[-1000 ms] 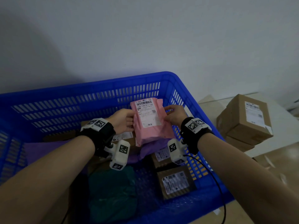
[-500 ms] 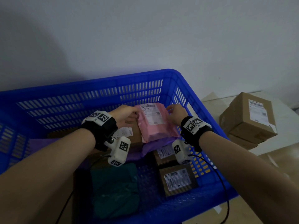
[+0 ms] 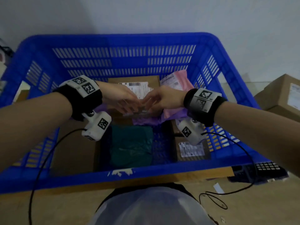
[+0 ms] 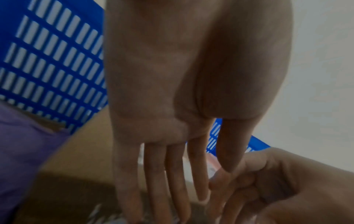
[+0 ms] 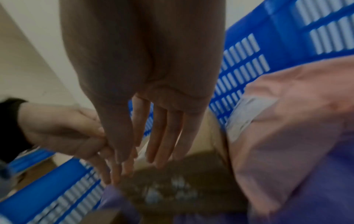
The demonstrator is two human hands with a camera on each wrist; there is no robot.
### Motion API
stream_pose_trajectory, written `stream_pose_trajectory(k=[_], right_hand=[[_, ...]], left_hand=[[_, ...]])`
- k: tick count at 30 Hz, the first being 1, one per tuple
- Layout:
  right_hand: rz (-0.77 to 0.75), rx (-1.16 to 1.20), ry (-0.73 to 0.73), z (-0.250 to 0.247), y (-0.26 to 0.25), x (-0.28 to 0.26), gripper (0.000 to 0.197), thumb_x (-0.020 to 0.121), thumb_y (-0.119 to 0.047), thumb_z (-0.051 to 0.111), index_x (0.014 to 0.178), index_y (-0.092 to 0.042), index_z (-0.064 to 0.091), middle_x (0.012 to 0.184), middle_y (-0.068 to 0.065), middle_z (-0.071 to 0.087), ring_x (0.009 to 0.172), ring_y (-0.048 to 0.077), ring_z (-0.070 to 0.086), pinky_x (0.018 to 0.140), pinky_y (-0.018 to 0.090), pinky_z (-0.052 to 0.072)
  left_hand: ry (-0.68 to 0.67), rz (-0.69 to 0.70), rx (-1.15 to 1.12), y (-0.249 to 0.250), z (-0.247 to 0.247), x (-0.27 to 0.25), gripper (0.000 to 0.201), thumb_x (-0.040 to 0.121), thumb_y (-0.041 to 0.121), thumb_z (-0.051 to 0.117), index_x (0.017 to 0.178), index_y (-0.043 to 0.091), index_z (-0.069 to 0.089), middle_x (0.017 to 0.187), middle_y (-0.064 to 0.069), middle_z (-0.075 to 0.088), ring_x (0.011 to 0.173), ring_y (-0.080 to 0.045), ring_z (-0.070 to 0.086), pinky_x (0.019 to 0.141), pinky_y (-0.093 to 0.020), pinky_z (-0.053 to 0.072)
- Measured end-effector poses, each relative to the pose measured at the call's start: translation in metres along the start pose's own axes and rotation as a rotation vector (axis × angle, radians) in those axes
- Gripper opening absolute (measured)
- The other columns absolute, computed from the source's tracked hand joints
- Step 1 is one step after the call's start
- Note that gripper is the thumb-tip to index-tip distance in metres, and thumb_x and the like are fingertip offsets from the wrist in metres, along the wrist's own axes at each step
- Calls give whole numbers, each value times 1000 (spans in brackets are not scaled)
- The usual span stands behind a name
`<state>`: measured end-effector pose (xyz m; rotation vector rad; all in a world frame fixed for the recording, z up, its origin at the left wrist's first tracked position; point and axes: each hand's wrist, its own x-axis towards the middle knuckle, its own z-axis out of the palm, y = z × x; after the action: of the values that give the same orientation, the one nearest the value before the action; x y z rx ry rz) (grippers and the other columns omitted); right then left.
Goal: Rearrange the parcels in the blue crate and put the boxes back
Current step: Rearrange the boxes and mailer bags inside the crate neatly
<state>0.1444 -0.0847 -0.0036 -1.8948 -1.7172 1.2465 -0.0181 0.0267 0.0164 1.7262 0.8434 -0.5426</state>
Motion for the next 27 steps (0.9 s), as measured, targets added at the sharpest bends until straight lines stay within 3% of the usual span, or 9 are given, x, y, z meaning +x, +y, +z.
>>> stream_pose_trajectory(k=[3,5,8,15,17,20,22,23,27], right_hand=[[4,-74,-141,30,-1,7,37,81,-7,70,118,-7,63,105,7,69,89,8,62,83,24,51],[60,-131,-224,46,5,12,41,80,-9,72,120,-4,61,109,12,68,92,14,59,86,32,50],[173,-223,-315,66,17,19,45,80,-8,71,122,-1,58,117,18,65,98,23,60,90,38,49],[109,-360,-209,84,30,30,48,84,-17,65,130,-9,50,129,13,58,116,28,57,93,34,46],[91,-390,-211,90,32,34,48,88,-22,59,133,-12,46,132,14,55,120,29,54,96,34,45],[131,-464,-249,97,33,37,51,91,-24,55,137,-11,38,135,19,49,123,33,50,94,35,42],[152,-474,-235,101,35,40,56,90,-21,56,139,-9,31,133,21,48,120,35,52,88,36,43],[164,-481,-221,103,37,42,59,89,-18,56,140,-8,27,132,22,48,118,36,53,83,36,43],[201,-497,-186,112,41,48,67,88,-17,57,142,-6,19,129,22,51,115,36,55,79,37,44]], left_hand=[[-15,-113,73,-24,9,4,26,96,26,50,109,11,67,101,-3,70,97,-22,63,83,-30,50],[-19,-186,168,-37,14,6,27,97,26,50,114,11,65,94,2,68,95,-20,62,79,-28,49],[-46,-292,244,-57,19,10,31,97,26,50,122,9,59,104,-2,63,99,-21,59,78,-29,49],[-15,-460,271,-88,24,27,36,97,26,49,125,4,51,126,-16,58,92,-26,63,66,-30,54],[36,-484,240,-93,29,34,36,97,22,50,126,2,49,127,-20,58,98,-30,65,72,-33,56],[142,-469,208,-97,34,40,24,95,12,51,112,-5,54,111,-20,64,107,-35,64,79,-36,54],[196,-460,203,-93,35,41,5,94,6,50,96,2,53,84,-9,62,107,-34,64,80,-32,51],[207,-458,187,-93,35,42,4,94,5,50,97,4,53,78,-7,56,104,-33,63,78,-32,49],[198,-490,54,-100,38,50,33,92,6,55,123,-4,49,121,-20,52,105,-32,57,70,-34,52]])
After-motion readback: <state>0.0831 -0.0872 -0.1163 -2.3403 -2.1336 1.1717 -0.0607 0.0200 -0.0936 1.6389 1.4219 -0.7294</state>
